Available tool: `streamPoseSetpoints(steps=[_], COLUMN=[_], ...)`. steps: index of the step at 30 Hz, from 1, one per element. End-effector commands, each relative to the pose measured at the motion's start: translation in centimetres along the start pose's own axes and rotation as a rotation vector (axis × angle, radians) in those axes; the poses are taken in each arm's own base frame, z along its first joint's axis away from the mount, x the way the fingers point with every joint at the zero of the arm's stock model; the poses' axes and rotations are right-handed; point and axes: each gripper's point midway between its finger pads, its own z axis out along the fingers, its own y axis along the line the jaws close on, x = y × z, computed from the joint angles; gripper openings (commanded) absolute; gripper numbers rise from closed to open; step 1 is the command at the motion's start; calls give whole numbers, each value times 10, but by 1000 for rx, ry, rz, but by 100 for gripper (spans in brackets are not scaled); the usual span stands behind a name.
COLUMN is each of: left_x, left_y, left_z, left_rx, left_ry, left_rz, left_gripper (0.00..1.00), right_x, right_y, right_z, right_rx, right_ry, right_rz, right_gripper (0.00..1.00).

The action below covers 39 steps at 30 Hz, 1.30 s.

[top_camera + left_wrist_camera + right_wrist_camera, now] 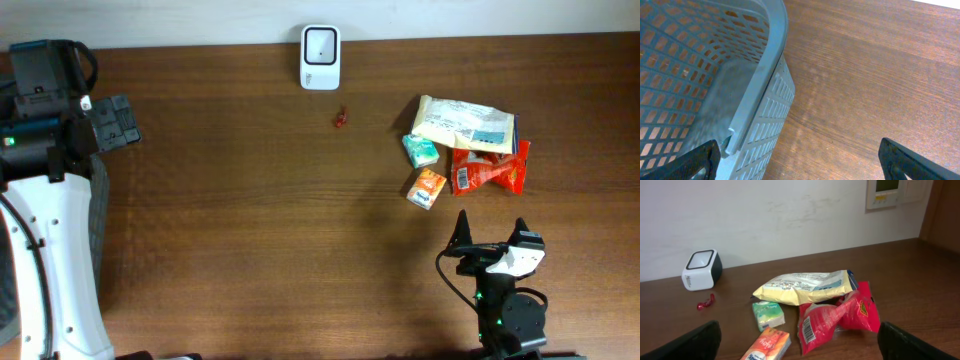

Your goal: Scan the item barcode

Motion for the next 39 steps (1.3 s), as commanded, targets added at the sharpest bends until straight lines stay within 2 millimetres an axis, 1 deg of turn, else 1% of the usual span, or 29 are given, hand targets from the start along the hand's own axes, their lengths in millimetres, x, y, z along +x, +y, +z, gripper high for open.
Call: streamPoseSetpoints(steps=[1,16,18,21,23,24,25,27,28,31,32,35,36,38,39], left_x=[0,0,-7,-7,-4,-3,3,25,44,81,103,139,155,175,177], left_y=[1,1,-3,-6,-16,-18,-20,-31,-40,-55,-62,-70,-71,-71,-71], left_z=[1,1,1,1,4,9,17,37,53,83,99,123,132,140,140], left_rx=[-4,-4,18,34,85,88,89,124,157,214,242,258,255,249,248], left_ry=[3,3,-28,-25,-24,-36,-44,-53,-69,-138,-168,-155,-138,-110,-106], left_rz=[-13,-13,-26,-25,-27,-28,-30,-16,-17,-31,-36,-33,-30,-24,-23], left_gripper=[99,99,99,99,99,99,99,99,99,99,99,99,99,99,99], right_x=[2,2,2,2,2,2,2,2,2,2,2,2,2,2,2], right_y=[-1,-1,-1,-1,-1,-1,-1,-1,-1,-1,-1,-1,-1,-1,-1], right_z=[0,0,0,0,0,0,0,0,0,0,0,0,0,0,0], right_rx=[2,1,1,1,2,1,1,1,1,1,1,1,2,1,1], right_ry=[-3,-4,-3,-3,-3,-3,-3,-3,-4,-3,-3,-3,-3,-3,-3], right_rz=[-6,-5,-6,-6,-6,-6,-6,-6,-5,-6,-6,-6,-6,-6,-6], right_gripper=[99,99,99,99,99,99,99,99,99,99,99,99,99,99,99])
